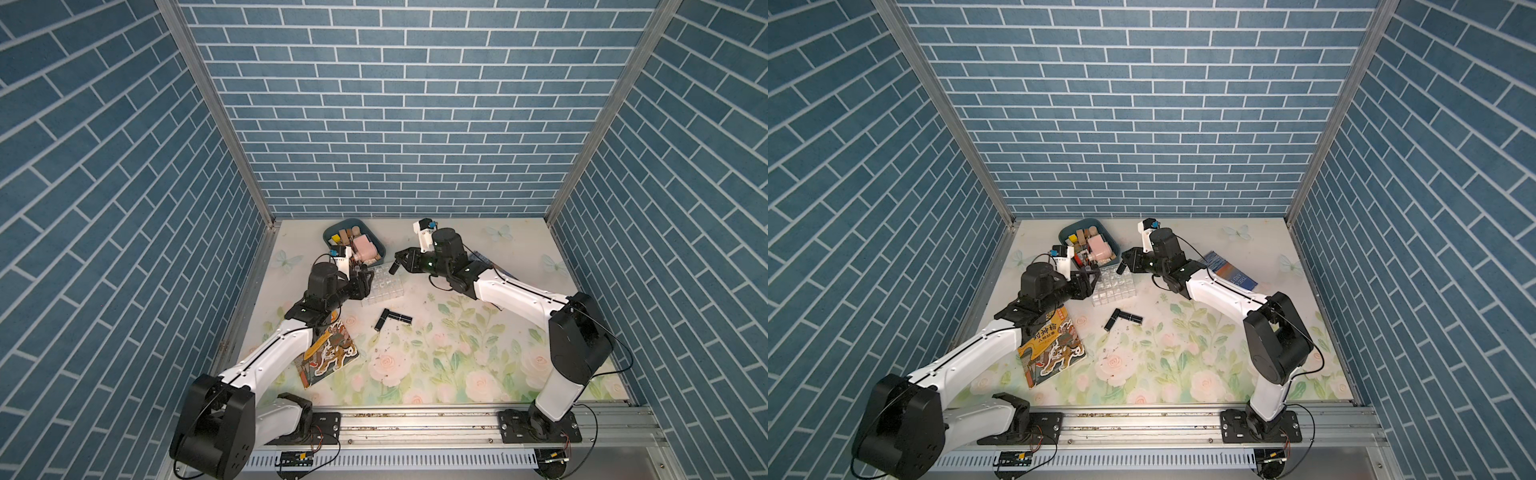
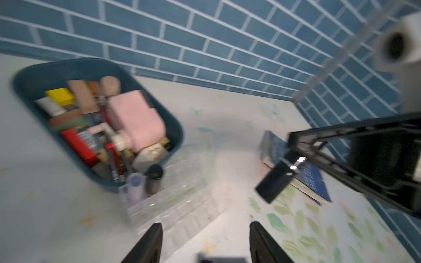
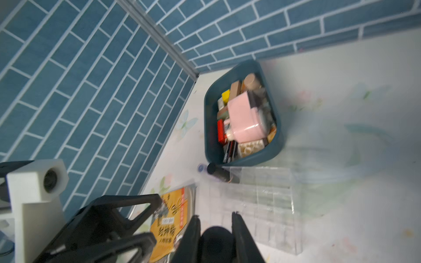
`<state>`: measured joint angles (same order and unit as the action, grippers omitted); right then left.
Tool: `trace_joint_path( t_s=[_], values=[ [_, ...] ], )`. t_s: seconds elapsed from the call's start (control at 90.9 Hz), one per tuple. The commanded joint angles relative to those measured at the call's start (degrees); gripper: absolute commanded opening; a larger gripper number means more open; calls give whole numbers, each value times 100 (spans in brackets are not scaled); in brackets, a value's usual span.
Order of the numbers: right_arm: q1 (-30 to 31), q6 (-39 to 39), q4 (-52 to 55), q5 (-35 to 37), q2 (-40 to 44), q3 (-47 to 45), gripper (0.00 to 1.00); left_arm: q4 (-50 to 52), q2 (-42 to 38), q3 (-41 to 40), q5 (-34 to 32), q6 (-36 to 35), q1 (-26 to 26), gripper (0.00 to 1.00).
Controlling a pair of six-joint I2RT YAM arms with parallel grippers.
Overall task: Arrange the lipsticks in the organizer
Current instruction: Place the lipstick in the storage box.
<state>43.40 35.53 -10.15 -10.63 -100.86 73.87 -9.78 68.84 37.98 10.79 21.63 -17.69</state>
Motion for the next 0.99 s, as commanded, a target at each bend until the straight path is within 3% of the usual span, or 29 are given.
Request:
trace_joint_path(
  t_s=[0.0, 0.22, 0.583, 0.979],
  values=[
    [411, -843, -1080, 1644, -375, 43, 10, 758, 196, -58, -965, 281, 183, 65],
    [654, -1361, -1203, 1835, -1246, 710, 8, 63, 228, -479, -699, 728, 425, 65],
    [679, -1261, -1034, 1717, -2160, 1465, 7, -287, 325, -744, -179, 867, 704, 64],
    [744, -1116, -993, 1786, -2432, 1374, 6, -412, 325, -853, -88, 878, 820, 64]
  ],
)
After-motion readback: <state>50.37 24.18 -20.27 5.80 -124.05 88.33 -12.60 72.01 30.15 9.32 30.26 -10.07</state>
